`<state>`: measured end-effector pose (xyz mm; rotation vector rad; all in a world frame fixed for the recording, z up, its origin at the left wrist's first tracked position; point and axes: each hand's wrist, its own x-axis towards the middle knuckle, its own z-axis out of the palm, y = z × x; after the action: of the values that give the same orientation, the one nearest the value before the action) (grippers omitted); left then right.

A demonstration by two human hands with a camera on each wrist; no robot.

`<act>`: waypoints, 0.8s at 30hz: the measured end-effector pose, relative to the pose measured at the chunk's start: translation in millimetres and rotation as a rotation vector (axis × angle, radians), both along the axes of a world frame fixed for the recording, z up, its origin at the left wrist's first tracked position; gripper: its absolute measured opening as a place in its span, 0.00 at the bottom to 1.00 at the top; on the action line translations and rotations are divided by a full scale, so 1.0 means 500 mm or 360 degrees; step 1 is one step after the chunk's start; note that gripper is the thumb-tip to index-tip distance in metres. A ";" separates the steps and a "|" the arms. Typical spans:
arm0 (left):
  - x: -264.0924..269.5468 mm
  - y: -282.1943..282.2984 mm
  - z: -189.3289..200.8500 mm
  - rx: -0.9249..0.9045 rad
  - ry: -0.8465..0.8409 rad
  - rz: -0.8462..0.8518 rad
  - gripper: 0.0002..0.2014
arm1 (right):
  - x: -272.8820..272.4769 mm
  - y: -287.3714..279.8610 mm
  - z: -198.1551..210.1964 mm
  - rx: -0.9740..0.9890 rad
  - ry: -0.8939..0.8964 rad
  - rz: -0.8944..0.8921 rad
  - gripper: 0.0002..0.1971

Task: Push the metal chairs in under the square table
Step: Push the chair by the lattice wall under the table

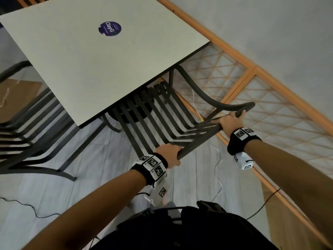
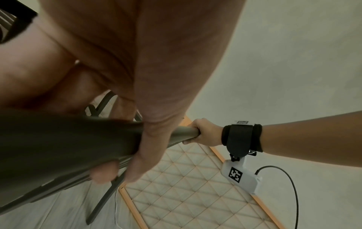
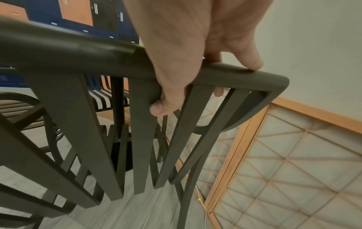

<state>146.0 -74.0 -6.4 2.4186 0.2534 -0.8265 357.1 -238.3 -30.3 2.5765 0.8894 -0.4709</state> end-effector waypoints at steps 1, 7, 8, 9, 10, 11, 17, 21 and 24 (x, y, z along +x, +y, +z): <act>0.006 0.005 -0.002 0.0005 -0.0022 0.0015 0.24 | 0.013 0.010 0.003 0.0001 -0.0009 -0.0006 0.20; 0.035 0.033 -0.023 -0.0008 -0.0176 0.0197 0.30 | 0.076 0.070 0.010 -0.0039 -0.0020 -0.0002 0.21; 0.038 0.038 -0.025 -0.0018 -0.0202 0.0235 0.30 | 0.085 0.081 0.011 -0.0045 -0.0013 -0.0001 0.22; 0.040 0.044 -0.028 -0.0023 -0.0228 0.0274 0.29 | 0.093 0.092 0.011 -0.0055 -0.0013 0.0004 0.22; 0.041 0.049 -0.030 -0.0025 -0.0252 0.0310 0.28 | 0.100 0.102 0.012 -0.0068 -0.0016 0.0009 0.22; 0.041 0.053 -0.031 -0.0021 -0.0282 0.0338 0.28 | 0.107 0.112 0.013 -0.0077 -0.0023 0.0004 0.22; 0.048 0.072 -0.040 0.0052 -0.0475 0.0429 0.28 | 0.153 0.161 0.012 -0.0070 -0.0034 0.0017 0.21; 0.050 0.080 -0.059 0.0156 -0.0510 0.0448 0.28 | 0.170 0.192 0.006 -0.0120 -0.0056 0.0134 0.21; 0.028 0.080 -0.065 0.0083 -0.0469 0.0438 0.30 | 0.158 0.197 0.015 -0.0051 -0.0059 0.0085 0.18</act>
<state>160.0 -34.1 -38.8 2.4416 0.4828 -0.3411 436.0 -140.0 -22.9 2.5176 0.9277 -0.4173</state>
